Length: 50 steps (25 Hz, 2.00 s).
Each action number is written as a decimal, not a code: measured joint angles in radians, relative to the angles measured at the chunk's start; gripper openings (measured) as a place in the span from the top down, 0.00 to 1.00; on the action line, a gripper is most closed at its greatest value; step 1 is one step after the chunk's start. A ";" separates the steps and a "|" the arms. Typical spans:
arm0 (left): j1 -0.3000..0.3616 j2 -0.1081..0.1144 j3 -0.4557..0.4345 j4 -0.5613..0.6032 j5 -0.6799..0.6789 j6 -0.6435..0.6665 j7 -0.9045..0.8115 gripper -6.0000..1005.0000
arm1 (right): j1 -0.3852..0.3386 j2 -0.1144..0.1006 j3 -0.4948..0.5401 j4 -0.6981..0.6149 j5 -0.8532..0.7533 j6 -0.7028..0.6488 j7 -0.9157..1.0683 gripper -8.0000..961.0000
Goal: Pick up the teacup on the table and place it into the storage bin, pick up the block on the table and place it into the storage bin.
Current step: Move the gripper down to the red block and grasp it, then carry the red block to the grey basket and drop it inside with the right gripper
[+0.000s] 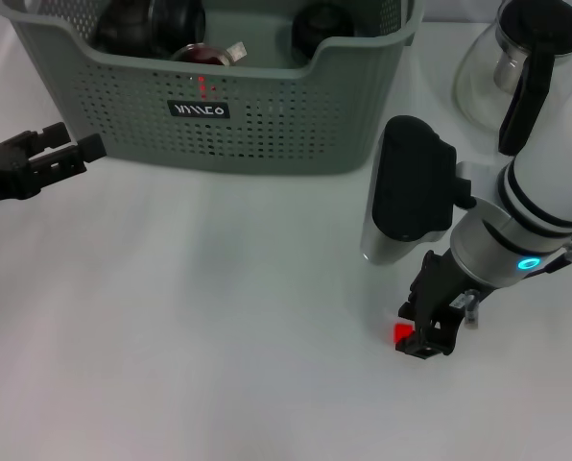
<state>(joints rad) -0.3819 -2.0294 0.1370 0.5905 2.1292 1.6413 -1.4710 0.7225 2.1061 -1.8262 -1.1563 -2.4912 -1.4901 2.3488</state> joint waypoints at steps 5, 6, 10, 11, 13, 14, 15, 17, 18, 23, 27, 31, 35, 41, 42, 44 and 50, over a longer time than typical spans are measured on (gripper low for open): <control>0.000 0.000 0.000 0.000 0.000 0.000 0.000 0.14 | 0.006 0.001 -0.020 0.018 0.000 0.014 0.001 0.61; 0.000 0.000 0.000 0.000 0.000 0.000 0.000 0.14 | 0.008 0.001 -0.023 0.023 0.001 0.017 0.001 0.62; 0.001 0.000 -0.001 0.000 0.001 0.000 0.000 0.14 | 0.016 0.001 -0.028 0.036 0.003 0.019 0.002 0.64; 0.001 0.000 -0.001 0.000 0.001 0.000 0.000 0.14 | 0.017 0.002 -0.028 0.037 0.003 0.019 0.002 0.64; 0.001 0.000 -0.001 -0.001 0.001 0.000 0.000 0.14 | 0.017 0.002 -0.028 0.037 0.003 0.019 0.003 0.65; 0.001 0.000 -0.001 -0.001 0.002 0.000 0.000 0.14 | 0.017 0.002 -0.028 0.037 0.003 0.019 0.003 0.66; 0.001 0.000 -0.002 -0.001 0.002 0.000 0.000 0.14 | 0.017 0.002 -0.028 0.037 0.003 0.019 0.003 0.67; 0.001 0.000 -0.002 -0.002 0.002 0.000 0.000 0.14 | 0.017 0.002 -0.025 0.038 0.003 0.019 0.004 0.68; 0.001 0.000 -0.002 -0.002 0.002 0.000 0.000 0.14 | 0.017 0.002 -0.023 0.038 0.004 0.018 0.006 0.68; 0.002 0.000 -0.002 -0.003 0.002 0.000 0.000 0.14 | 0.018 0.002 -0.017 0.035 0.006 0.016 0.012 0.71; 0.002 0.000 -0.002 -0.003 0.002 0.000 0.000 0.14 | 0.019 0.000 -0.005 0.026 0.010 0.005 0.014 0.76; 0.002 0.000 -0.002 -0.003 0.003 -0.001 0.000 0.14 | 0.013 -0.004 0.066 0.000 0.053 -0.032 -0.011 0.79; 0.007 0.000 -0.002 -0.003 0.003 -0.005 0.002 0.14 | -0.008 -0.007 0.266 -0.048 0.148 -0.129 -0.109 0.79; 0.011 0.000 -0.002 -0.012 -0.003 -0.016 0.005 0.14 | -0.016 -0.010 0.692 -0.031 0.415 -0.309 -0.325 0.79; 0.011 0.000 -0.002 -0.012 -0.003 -0.017 0.005 0.14 | -0.015 -0.011 0.747 -0.012 0.461 -0.321 -0.348 0.79; 0.008 0.000 -0.001 -0.013 -0.004 -0.021 0.005 0.14 | -0.009 -0.014 0.839 0.027 0.555 -0.330 -0.387 0.79; -0.008 0.001 0.005 -0.026 -0.001 -0.037 0.005 0.14 | 0.015 -0.009 0.904 0.089 0.754 -0.059 -0.406 0.79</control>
<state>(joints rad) -0.3903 -2.0286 0.1424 0.5648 2.1284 1.6044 -1.4665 0.7372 2.0975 -0.9223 -1.0672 -1.7376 -1.5496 1.9426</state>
